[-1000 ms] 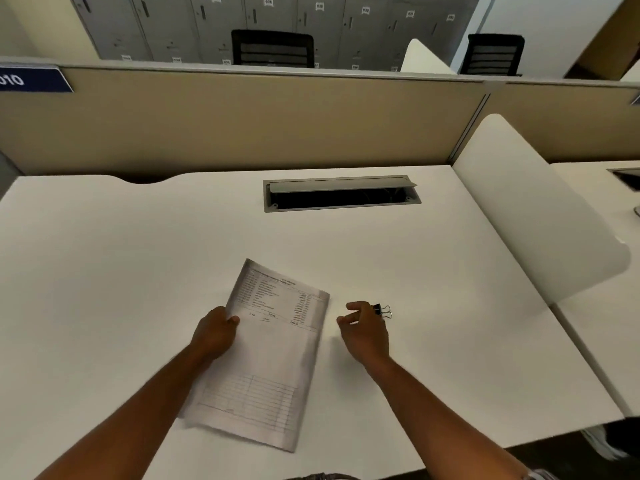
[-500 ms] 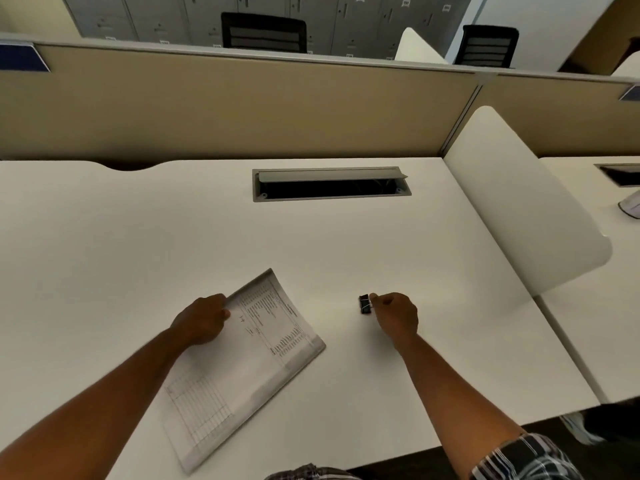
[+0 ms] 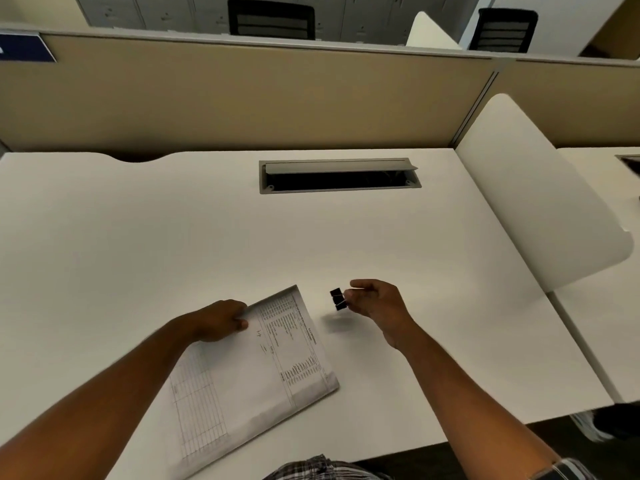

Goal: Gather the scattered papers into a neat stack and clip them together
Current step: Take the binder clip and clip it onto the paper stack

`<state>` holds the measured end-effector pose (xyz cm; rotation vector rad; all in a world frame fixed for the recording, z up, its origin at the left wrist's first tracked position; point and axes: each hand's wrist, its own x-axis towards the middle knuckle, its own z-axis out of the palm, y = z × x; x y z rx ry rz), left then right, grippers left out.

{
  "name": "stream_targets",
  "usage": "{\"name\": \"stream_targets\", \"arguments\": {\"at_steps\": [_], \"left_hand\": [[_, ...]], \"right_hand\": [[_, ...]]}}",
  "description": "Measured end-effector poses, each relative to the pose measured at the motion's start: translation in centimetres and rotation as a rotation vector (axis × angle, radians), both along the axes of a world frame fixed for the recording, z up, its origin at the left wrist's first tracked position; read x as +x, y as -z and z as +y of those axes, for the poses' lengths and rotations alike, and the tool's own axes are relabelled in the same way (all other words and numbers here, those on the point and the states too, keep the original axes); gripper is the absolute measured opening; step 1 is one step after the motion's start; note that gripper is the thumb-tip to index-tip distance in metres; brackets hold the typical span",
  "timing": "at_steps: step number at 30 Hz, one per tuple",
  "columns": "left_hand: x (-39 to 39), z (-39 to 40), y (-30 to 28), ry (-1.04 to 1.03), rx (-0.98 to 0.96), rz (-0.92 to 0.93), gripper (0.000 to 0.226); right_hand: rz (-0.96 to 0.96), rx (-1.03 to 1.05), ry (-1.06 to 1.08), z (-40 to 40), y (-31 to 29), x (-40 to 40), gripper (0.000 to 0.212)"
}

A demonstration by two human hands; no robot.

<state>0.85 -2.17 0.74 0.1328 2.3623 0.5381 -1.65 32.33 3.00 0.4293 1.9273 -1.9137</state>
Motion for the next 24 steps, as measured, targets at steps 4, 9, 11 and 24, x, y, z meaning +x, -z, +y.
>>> {"name": "stream_targets", "arguments": {"at_steps": [4,9,11,24], "left_hand": [[0.0,0.8,-0.1,0.019,0.021,0.012,0.016],[0.1,1.6,-0.4,0.027,0.063,0.030,0.019],[0.3,1.7,-0.6,0.029,0.073,0.035,0.018],[0.8,1.6,-0.9,0.012,0.120,0.074,0.020]], "right_hand": [[0.047,0.048,-0.060,-1.4,0.2,0.3,0.039],[0.111,0.156,-0.038,-2.7,0.5,0.9,0.034],[0.144,0.171,-0.011,-2.9,0.5,0.8,0.033],[0.144,0.080,-0.096,-3.7,-0.4,-0.5,0.034]]}}
